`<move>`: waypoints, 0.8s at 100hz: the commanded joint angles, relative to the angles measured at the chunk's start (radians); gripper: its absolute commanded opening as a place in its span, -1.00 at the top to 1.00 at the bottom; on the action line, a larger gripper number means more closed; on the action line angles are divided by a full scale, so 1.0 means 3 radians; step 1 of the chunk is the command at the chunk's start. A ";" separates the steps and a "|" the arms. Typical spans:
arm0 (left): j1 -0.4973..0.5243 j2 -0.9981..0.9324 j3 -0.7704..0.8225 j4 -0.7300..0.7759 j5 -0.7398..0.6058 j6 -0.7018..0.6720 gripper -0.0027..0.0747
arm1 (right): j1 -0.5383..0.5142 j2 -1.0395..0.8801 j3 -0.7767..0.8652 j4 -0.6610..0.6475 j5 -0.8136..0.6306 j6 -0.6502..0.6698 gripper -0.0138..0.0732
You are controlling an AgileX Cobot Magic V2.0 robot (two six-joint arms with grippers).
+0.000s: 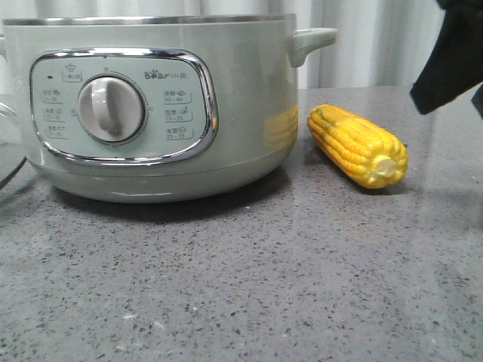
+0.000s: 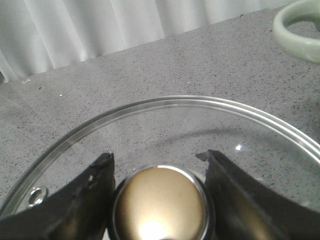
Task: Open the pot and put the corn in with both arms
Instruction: 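Lower the right gripper over the yellow corn cob and grasp it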
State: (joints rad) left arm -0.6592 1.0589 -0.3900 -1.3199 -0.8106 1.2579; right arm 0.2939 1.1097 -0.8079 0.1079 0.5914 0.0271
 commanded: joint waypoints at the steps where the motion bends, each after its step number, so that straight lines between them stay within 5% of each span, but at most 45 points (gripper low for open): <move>1: -0.0003 -0.0045 -0.0126 0.0272 -0.0275 -0.0025 0.05 | 0.0011 0.0106 -0.0219 0.0073 -0.0128 -0.0010 -0.15; 65: -0.0009 -0.0045 -0.0140 0.0310 -0.0255 -0.0025 0.05 | 0.0011 0.1315 -0.1054 0.0232 0.0352 -0.0010 -0.14; 72: -0.0009 -0.0045 -0.0140 0.0310 -0.0255 -0.0025 0.05 | 0.0011 0.1366 -0.1100 0.0232 0.0427 -0.0010 0.03; 80: -0.0009 -0.0045 -0.0140 0.0310 -0.0255 -0.0025 0.06 | 0.0011 0.1366 -0.1100 0.0232 0.0445 -0.0010 0.47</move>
State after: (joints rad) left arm -0.6592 1.0589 -0.4017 -1.2752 -0.8379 1.2579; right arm 0.3030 1.5386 -1.1120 0.2060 0.7178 0.0271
